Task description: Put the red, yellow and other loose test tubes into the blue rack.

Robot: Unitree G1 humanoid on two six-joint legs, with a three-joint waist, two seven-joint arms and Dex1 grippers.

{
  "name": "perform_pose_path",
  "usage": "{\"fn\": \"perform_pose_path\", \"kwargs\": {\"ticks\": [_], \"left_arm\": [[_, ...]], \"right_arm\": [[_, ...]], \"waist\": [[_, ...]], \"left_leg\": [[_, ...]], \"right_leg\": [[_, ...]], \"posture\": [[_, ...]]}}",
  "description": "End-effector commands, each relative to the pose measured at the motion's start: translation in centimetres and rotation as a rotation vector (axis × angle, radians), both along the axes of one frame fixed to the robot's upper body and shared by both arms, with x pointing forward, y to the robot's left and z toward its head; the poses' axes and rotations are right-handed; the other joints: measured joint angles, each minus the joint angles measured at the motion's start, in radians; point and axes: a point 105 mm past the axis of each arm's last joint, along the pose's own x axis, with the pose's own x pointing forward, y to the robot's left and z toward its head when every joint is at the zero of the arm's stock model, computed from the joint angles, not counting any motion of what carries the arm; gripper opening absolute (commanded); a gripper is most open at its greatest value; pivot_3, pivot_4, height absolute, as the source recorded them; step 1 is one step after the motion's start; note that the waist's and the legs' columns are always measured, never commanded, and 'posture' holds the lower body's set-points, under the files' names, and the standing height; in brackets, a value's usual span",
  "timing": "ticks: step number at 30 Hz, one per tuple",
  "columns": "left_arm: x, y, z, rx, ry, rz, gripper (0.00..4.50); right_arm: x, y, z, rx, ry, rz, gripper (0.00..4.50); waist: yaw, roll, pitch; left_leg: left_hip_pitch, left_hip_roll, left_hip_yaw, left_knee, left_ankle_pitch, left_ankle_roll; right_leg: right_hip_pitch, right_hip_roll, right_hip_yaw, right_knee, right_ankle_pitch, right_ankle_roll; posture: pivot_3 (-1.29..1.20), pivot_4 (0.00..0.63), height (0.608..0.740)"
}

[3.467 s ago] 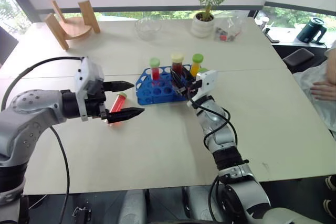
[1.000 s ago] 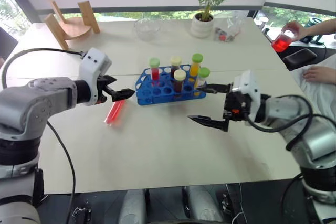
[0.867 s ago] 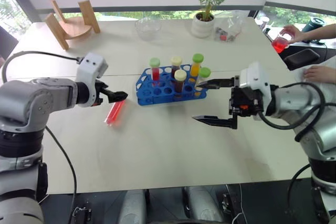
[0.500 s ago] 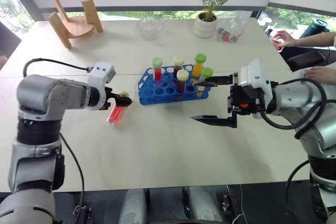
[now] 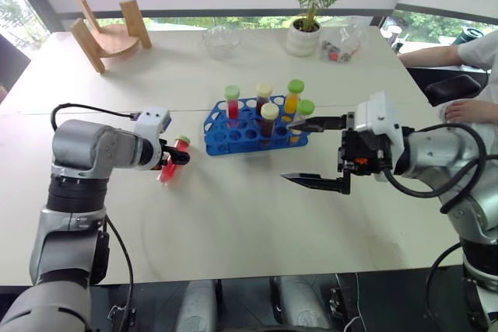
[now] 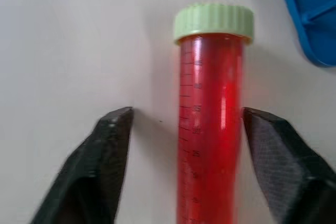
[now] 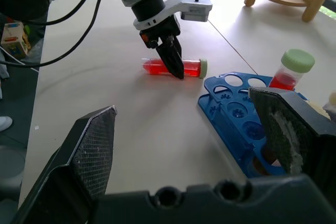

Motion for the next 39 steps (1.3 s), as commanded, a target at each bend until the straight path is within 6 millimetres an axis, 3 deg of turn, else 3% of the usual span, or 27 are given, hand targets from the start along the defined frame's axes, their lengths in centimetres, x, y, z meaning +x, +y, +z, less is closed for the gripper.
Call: {"fn": "perform_pose_path", "kwargs": {"ticks": [1,3,8,13,16,18,20,25,29,39], "left_arm": [[-0.1,0.7,-0.8,-0.004,0.01,0.027,1.66],[0.0,1.1,-0.8,-0.012,0.0,0.048,0.83],[-0.3,0.9,0.6,-0.089,-0.05,0.032,0.81],[0.8,1.2,8.7,-0.239,-0.367,-0.072,0.81],[0.5,-0.6,14.0,-0.333,-0.631,-0.254,0.81],[-0.5,-2.4,15.9,-0.396,-0.766,-0.384,0.81],[-1.4,-4.1,16.6,-0.433,-0.885,-0.484,0.81],[-2.8,-7.6,15.0,-0.543,-1.068,-0.609,0.81],[-2.9,-10.1,11.2,-0.511,-1.145,-0.686,0.81],[-0.9,-11.7,6.2,-0.511,-1.206,-0.6,0.81]], "right_arm": [[-0.3,-0.2,1.3,0.006,-0.061,0.0,4.5],[-0.1,-0.3,1.4,0.008,-0.066,-0.007,4.5],[-0.2,-0.2,1.3,0.017,-0.061,-0.008,4.5],[-0.1,-0.3,1.2,0.023,-0.065,-0.025,4.5],[0.0,-0.5,1.1,0.034,-0.057,-0.042,4.5],[0.0,-0.5,0.9,0.043,-0.05,-0.055,4.5],[0.1,-0.7,0.7,0.048,-0.046,-0.075,4.5],[0.2,-1.1,0.6,0.067,-0.039,-0.122,4.5],[0.2,-1.5,0.4,0.067,-0.036,-0.155,4.5],[-0.4,-1.5,0.4,0.088,-0.026,-0.192,4.5]], "waist": [[0.0,0.0,0.0],[0.0,0.0,0.0],[-0.002,0.0,0.0],[-0.002,-0.002,0.001],[0.002,-0.002,0.001],[0.007,-0.002,0.001],[0.019,-0.002,0.001],[0.023,-0.002,0.001],[0.023,-0.001,0.0],[0.024,-0.001,0.0]], "left_leg": [[0.0,0.0,0.0,0.0,0.0,0.0],[0.0,0.0,0.0,0.0,0.0,0.0],[0.0,0.0,0.0,0.0,0.0,0.0],[-0.001,0.0,-0.001,0.0,0.0,0.0],[-0.001,0.0,0.0,0.0,0.0,0.0],[-0.001,0.0,0.0,0.0,0.0,-0.001],[-0.001,0.0,0.001,0.0,0.0,-0.001],[-0.001,0.0,0.002,0.001,0.0,-0.001],[0.0,0.0,0.002,0.001,0.0,0.0],[0.0,0.0,0.001,0.002,0.0,0.0]], "right_leg": [[0.0,0.0,0.0,0.0,0.0,0.0],[0.001,0.0,0.0,0.0,0.0,0.0],[0.001,0.0,0.0,0.0,0.0,0.0],[-0.001,0.0,-0.001,0.0,0.0,0.0],[-0.001,-0.001,-0.001,0.0,0.0,0.0],[0.0,-0.002,-0.001,-0.001,0.0,0.0],[0.0,-0.002,-0.001,-0.002,0.0,0.0],[0.001,-0.002,-0.001,-0.002,0.0,0.0],[0.002,-0.002,-0.001,-0.003,0.0,0.0],[0.003,-0.001,0.0,-0.003,0.0,0.0]], "posture": [[0.0,0.15,0.74],[0.0,0.15,0.74],[0.0,0.15,0.74],[0.0,0.15,0.74],[0.0,0.15,0.74],[0.0,0.15,0.74],[0.0,0.15,0.74],[0.0,0.15,0.74],[0.0,0.15,0.74],[0.0,0.15,0.74]]}}
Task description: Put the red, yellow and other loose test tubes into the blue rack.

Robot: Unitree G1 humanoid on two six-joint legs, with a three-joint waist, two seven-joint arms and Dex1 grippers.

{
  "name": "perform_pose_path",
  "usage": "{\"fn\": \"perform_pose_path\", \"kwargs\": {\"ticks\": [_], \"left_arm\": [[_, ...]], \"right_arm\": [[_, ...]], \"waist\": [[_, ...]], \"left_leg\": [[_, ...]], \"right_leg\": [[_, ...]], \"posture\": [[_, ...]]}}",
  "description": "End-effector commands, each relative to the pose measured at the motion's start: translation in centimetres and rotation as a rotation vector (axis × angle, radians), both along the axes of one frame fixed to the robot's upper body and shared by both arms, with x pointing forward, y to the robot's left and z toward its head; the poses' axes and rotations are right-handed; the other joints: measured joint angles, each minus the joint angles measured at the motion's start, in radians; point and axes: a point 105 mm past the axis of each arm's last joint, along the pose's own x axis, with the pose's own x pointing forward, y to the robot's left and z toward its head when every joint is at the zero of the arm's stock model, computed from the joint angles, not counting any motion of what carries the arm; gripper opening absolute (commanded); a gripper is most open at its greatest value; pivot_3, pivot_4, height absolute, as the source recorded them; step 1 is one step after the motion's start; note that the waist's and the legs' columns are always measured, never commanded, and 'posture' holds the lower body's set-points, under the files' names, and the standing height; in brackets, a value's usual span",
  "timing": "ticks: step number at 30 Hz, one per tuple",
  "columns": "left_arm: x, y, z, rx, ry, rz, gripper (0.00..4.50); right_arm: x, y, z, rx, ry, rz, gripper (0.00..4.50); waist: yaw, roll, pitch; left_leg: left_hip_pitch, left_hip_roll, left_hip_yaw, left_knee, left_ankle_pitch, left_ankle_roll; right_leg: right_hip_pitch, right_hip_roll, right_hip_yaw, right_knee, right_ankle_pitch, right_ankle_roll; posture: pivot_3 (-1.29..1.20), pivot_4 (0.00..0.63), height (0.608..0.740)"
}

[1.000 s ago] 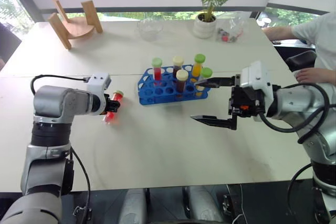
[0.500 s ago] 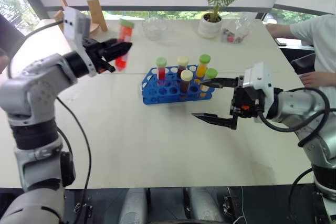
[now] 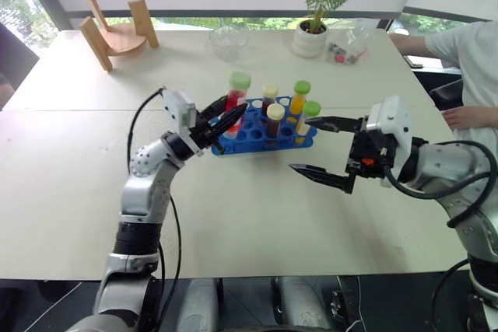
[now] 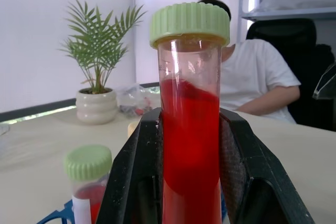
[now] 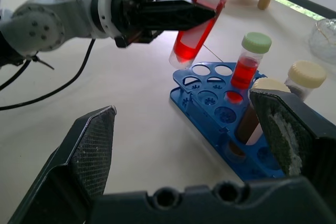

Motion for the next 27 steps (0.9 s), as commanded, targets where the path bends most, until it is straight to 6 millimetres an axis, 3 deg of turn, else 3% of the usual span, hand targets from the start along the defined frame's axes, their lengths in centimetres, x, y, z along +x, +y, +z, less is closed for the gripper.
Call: {"fn": "perform_pose_path", "kwargs": {"ticks": [1,7,27], "left_arm": [[0.5,0.1,-0.2,0.002,-0.055,0.038,0.81],[1.6,-0.1,-1.5,-0.011,-0.027,0.056,0.81],[3.8,-0.8,-2.7,-0.036,0.002,0.049,0.81]], "right_arm": [[-0.7,0.0,1.1,0.011,-0.05,-0.001,4.5],[-0.8,0.2,1.0,0.019,-0.044,-0.009,4.5],[-1.0,0.1,1.0,0.032,-0.049,-0.051,4.5]], "waist": [[0.0,0.0,0.0],[-0.001,0.0,0.0],[0.0,0.0,0.0]], "left_leg": [[0.0,0.0,0.0,0.0,0.0,0.0],[0.0,0.0,-0.001,0.0,0.0,0.0],[0.0,0.0,-0.001,0.0,0.0,0.0]], "right_leg": [[0.0,0.0,0.0,0.0,0.0,0.0],[0.0,0.001,0.0,0.0,0.0,0.0],[0.0,0.001,0.0,0.0,0.0,0.0]], "posture": [[0.0,0.15,0.74],[0.0,0.15,0.74],[0.0,0.15,0.74]]}}
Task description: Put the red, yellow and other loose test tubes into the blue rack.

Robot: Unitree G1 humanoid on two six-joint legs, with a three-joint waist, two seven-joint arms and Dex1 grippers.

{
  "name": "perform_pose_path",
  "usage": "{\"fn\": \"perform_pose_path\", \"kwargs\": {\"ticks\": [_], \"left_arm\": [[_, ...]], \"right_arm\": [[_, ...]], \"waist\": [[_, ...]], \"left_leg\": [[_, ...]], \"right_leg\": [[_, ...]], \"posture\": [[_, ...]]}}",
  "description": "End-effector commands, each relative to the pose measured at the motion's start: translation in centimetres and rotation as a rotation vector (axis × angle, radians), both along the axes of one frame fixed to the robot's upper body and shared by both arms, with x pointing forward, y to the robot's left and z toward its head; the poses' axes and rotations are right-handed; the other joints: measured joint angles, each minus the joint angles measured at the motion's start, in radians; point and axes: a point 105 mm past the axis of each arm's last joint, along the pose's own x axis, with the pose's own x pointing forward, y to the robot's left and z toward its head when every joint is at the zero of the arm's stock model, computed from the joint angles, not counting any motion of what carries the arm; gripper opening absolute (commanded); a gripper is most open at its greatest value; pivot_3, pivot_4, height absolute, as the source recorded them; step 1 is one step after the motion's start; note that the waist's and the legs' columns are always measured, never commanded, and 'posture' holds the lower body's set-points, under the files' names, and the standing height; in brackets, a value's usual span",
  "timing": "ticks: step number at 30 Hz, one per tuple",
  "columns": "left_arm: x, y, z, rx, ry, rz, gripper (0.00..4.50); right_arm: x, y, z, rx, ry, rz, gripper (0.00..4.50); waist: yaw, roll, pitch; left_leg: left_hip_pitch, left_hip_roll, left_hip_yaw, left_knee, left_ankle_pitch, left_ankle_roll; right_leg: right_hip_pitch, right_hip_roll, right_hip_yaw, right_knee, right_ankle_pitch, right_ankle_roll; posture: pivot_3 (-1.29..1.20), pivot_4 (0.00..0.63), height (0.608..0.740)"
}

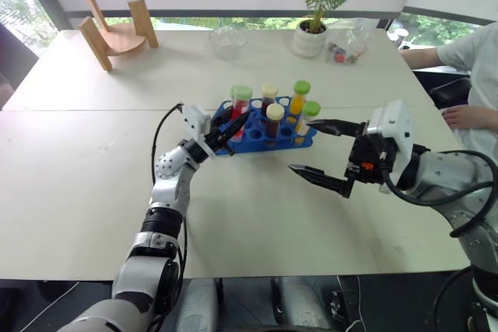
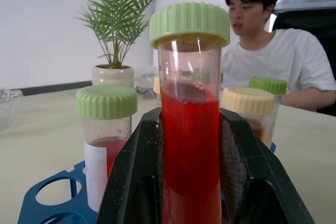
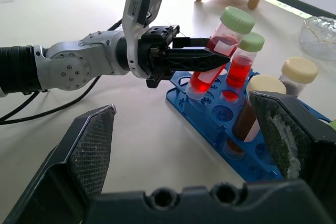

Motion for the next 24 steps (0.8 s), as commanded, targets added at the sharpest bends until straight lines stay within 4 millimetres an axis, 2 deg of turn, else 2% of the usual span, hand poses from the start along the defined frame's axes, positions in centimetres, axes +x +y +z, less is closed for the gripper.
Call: {"fn": "perform_pose_path", "kwargs": {"ticks": [1,24], "left_arm": [[0.2,-0.2,0.8,-0.008,-0.035,-0.001,0.81],[0.7,-0.7,-1.5,-0.006,0.016,0.011,0.81]], "right_arm": [[-0.7,0.1,1.1,0.002,-0.055,0.006,4.5],[-0.9,0.0,1.1,0.001,-0.047,-0.003,4.5]], "waist": [[0.0,0.0,0.0],[-0.001,0.0,0.0]], "left_leg": [[0.0,0.0,0.0,0.0,0.0,0.0],[0.0,0.0,0.0,0.0,0.0,0.0]], "right_leg": [[0.0,0.0,0.0,0.0,0.0,0.0],[0.0,0.0,0.0,0.0,0.0,0.0]], "posture": [[0.0,0.15,0.74],[0.0,0.15,0.74]]}}
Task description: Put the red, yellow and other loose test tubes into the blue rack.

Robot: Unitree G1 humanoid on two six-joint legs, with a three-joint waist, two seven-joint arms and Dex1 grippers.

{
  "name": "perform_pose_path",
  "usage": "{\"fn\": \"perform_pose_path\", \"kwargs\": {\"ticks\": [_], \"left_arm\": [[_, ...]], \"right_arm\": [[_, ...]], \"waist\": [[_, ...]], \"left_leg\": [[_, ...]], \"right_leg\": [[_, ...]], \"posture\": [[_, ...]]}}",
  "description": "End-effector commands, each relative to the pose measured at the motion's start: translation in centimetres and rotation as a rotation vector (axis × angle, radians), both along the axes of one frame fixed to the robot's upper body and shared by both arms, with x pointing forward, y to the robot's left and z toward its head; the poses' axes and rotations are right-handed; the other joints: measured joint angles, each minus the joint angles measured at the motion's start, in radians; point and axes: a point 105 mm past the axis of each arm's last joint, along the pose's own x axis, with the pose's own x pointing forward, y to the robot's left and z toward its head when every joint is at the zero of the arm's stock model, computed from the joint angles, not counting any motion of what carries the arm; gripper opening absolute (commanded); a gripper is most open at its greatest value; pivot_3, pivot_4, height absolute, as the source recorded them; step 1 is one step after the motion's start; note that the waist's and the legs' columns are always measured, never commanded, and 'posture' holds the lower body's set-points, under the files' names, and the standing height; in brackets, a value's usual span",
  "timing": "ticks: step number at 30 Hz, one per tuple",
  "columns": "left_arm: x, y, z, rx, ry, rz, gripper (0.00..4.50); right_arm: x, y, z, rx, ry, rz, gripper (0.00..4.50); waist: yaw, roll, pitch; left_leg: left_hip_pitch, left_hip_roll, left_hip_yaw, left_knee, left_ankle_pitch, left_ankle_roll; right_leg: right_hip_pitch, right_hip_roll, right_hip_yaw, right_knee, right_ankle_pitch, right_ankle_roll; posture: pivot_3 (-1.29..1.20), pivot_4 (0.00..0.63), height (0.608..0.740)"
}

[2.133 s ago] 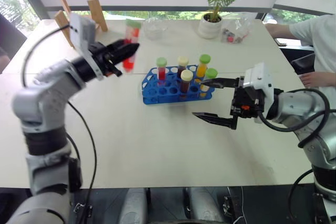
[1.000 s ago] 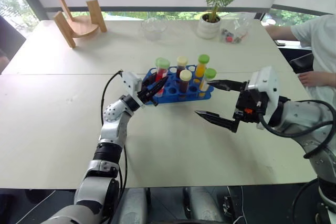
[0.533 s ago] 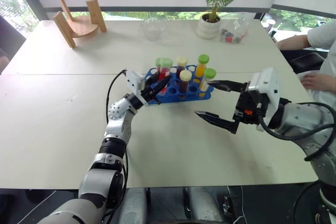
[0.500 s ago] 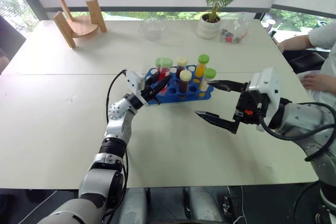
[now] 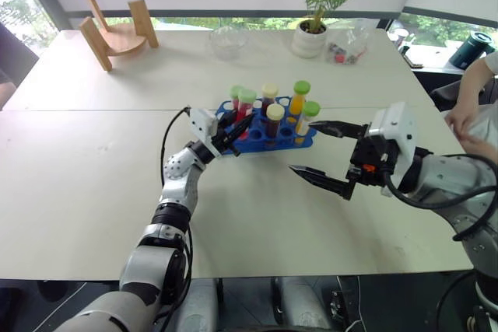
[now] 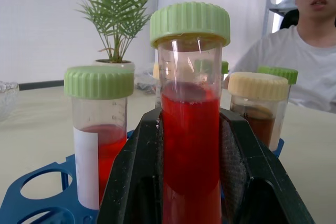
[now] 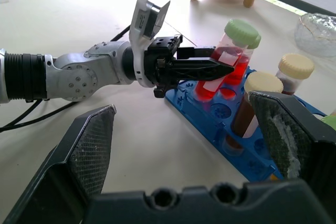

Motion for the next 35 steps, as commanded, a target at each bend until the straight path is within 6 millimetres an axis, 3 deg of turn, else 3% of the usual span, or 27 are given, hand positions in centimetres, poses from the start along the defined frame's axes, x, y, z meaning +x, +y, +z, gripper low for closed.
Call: {"fn": "perform_pose_path", "kwargs": {"ticks": [1,7,8,13,14,20,26,35], "left_arm": [[0.0,0.0,-0.2,-0.003,0.006,-0.005,0.81],[0.0,-0.2,-1.7,0.053,0.056,-0.021,0.81],[0.0,-0.1,-1.8,0.059,0.065,-0.024,1.85],[-0.4,0.6,-1.9,0.096,0.047,-0.038,4.27],[-0.5,1.1,-1.9,0.115,0.039,-0.029,4.41],[-2.4,5.9,-0.1,0.225,0.058,0.004,4.41],[-7.6,11.1,3.1,0.379,0.23,-0.032,4.41],[-12.9,11.5,5.9,0.424,0.404,-0.115,4.41]], "right_arm": [[-0.6,0.1,1.1,-0.002,-0.054,0.013,4.5],[-0.6,0.1,1.2,-0.002,-0.05,0.014,4.5],[-0.6,0.1,1.2,-0.003,-0.05,0.013,4.5],[-0.5,0.0,1.1,-0.004,-0.045,0.012,4.5],[-0.5,0.0,1.0,-0.004,-0.043,0.011,4.5],[-0.2,-1.0,0.7,0.01,-0.013,-0.025,4.5],[0.9,-3.3,-0.2,0.0,0.054,-0.07,4.5],[1.4,-5.0,-0.8,-0.044,0.11,-0.065,4.5]], "waist": [[0.0,0.0,0.0],[0.0,0.0,0.0],[0.0,0.0,0.0],[-0.001,0.0,-0.001],[-0.002,0.0,-0.001],[-0.008,0.0,-0.001],[-0.003,0.001,-0.001],[-0.003,0.001,0.0]], "left_leg": [[0.0,0.0,0.0,0.0,0.0,0.0],[0.0,0.0,0.0,0.0,0.0,0.0],[0.0,0.0,0.0,0.0,0.0,0.0],[0.001,0.0,0.0,0.0,0.0,0.0],[0.001,0.0,0.0,0.0,0.0,0.0],[0.002,0.001,0.0,-0.001,0.0,0.0],[0.0,0.002,0.0,-0.002,0.0,0.0],[0.001,0.002,0.001,-0.001,0.0,0.0]], "right_leg": [[0.0,0.0,0.0,0.0,0.0,0.0],[0.0,0.0,0.0,0.0,0.0,0.0],[0.0,0.0,0.0,0.0,0.0,0.0],[0.002,0.0,0.0,0.0,0.0,0.0],[0.002,0.0,0.0,0.0,0.0,0.0],[0.001,0.001,0.0,0.0,0.0,0.0],[0.0,-0.001,0.0,0.0,0.0,0.0],[0.0,-0.001,-0.001,-0.001,-0.001,-0.001]], "posture": [[0.0,0.15,0.74],[0.0,0.15,0.74],[0.0,0.15,0.74],[0.0,0.15,0.74],[0.0,0.15,0.74],[0.0,0.15,0.74],[0.0,0.15,0.74],[0.0,0.15,0.74]]}}
